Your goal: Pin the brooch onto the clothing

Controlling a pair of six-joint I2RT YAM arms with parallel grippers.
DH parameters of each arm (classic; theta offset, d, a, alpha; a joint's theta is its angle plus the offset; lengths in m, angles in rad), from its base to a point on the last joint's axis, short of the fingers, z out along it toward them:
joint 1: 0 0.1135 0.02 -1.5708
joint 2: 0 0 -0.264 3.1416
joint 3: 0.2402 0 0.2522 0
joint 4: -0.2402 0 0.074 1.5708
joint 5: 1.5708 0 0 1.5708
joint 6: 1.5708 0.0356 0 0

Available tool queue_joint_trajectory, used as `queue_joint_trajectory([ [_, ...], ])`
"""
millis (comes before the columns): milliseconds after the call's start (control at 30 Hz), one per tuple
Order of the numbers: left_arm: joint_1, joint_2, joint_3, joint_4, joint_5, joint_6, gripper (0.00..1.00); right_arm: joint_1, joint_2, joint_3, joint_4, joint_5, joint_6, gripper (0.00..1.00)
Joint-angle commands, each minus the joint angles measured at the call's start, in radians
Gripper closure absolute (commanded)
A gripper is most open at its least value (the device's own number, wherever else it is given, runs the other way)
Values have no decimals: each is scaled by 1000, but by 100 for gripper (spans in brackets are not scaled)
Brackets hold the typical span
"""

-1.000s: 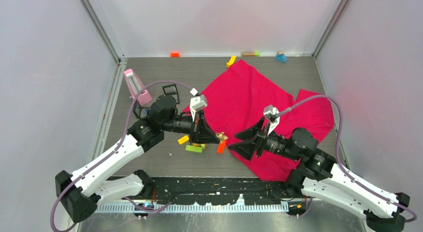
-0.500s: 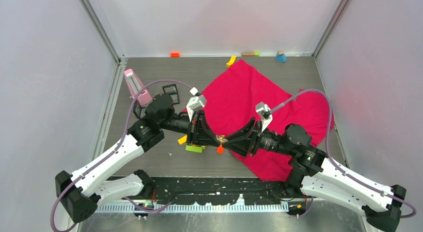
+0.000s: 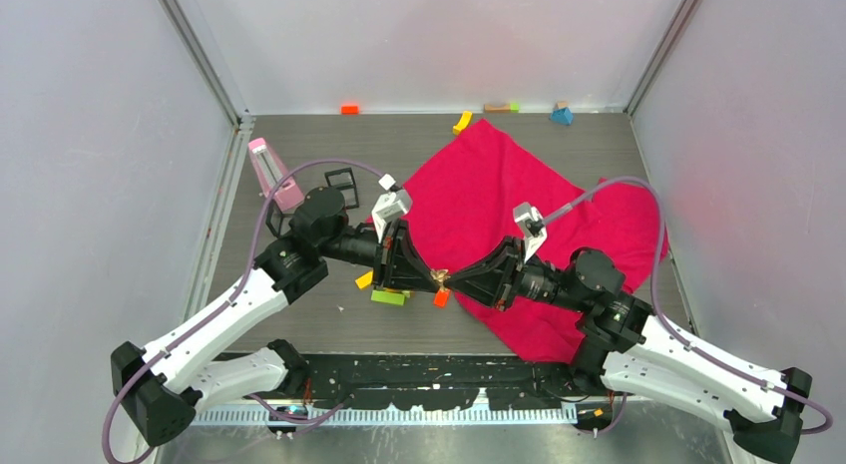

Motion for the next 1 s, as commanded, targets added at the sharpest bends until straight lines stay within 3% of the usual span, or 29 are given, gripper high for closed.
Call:
queue_joint_trajectory([
  [0,3,-7,1,47,32,-7,100,-1,30,38,-19,121,-2,84],
  [233,3,5,1,44,36,-1,100,-1,115,91,-115,244,1,88],
  [367,3,9,8,-13,-9,21,100,-1,154,100,-98,207,-5,88],
  [567,32,34,65,-220,-219,125,100,-1,108,99,-94,170,-11,69],
  [767,103,86,70,-211,-203,62,100,-1,17,123,-197,217,-27,41],
  [967,151,122,64,-179,-154,-4,100,-1,-31,190,-362,404,-57,30],
])
